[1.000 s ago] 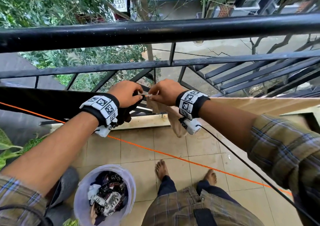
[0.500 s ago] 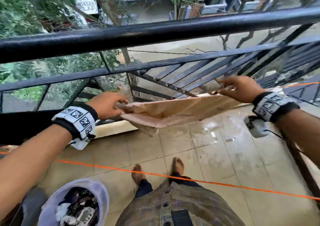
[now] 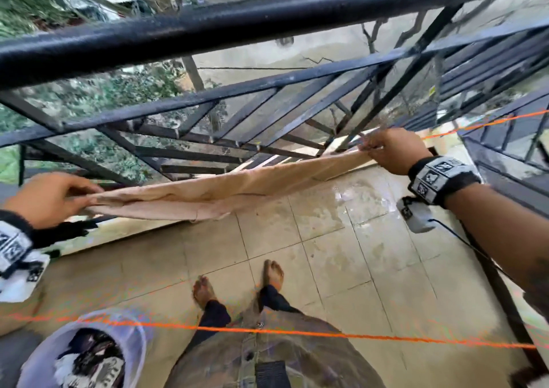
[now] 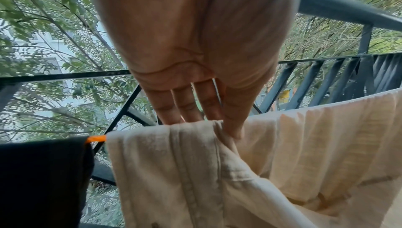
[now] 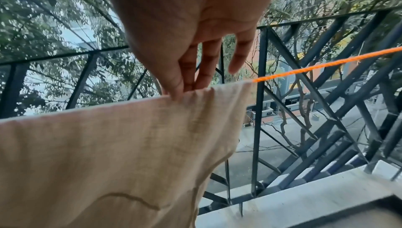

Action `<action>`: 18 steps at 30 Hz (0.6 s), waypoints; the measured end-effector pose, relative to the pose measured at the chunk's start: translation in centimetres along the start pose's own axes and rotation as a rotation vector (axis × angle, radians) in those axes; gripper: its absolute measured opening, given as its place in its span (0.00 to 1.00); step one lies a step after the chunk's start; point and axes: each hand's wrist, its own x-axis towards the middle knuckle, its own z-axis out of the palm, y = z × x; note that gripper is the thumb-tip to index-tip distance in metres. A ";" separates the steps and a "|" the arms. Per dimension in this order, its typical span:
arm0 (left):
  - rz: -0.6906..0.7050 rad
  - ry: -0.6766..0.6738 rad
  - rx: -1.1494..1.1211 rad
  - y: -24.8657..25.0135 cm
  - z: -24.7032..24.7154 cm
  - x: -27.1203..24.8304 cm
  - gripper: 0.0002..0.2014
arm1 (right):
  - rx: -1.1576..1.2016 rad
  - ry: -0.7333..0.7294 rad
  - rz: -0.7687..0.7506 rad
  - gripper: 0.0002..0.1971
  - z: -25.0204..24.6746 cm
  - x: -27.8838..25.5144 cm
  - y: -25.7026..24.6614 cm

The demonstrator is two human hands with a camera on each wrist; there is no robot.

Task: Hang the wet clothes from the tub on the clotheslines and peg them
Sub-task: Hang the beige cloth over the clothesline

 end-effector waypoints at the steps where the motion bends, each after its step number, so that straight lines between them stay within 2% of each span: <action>1: 0.000 -0.002 0.049 0.2 -0.1 -0.1 0.07 | -0.007 -0.009 -0.006 0.10 0.0 -0.1 0.4; 3: -0.075 -0.003 0.095 1.6 -0.4 -0.5 0.09 | 0.019 -0.030 -0.021 0.11 0.0 -0.2 1.5; 5: -0.125 0.018 0.108 0.6 0.4 -0.5 0.12 | 0.040 -0.018 -0.050 0.11 0.0 -0.1 2.5; 8: -0.156 0.044 0.042 -8.7 3.8 1.1 0.16 | 0.044 0.001 -0.101 0.09 -0.4 0.0 2.5; 10: -0.126 0.087 0.022 -11.2 4.7 1.6 0.17 | 0.035 0.004 -0.096 0.09 -0.4 0.2 2.4; 12: -0.173 0.079 -0.027 -5.4 3.0 0.2 0.17 | 0.041 0.006 -0.078 0.09 -0.4 0.2 2.2; 14: -0.169 0.089 -0.013 0.4 0.3 -1.7 0.12 | 0.066 0.028 -0.072 0.08 -0.7 0.1 1.9; 18: -0.121 0.101 -0.010 4.8 -3.0 -4.4 0.09 | 0.121 0.112 -0.091 0.08 -1.9 -0.5 -0.2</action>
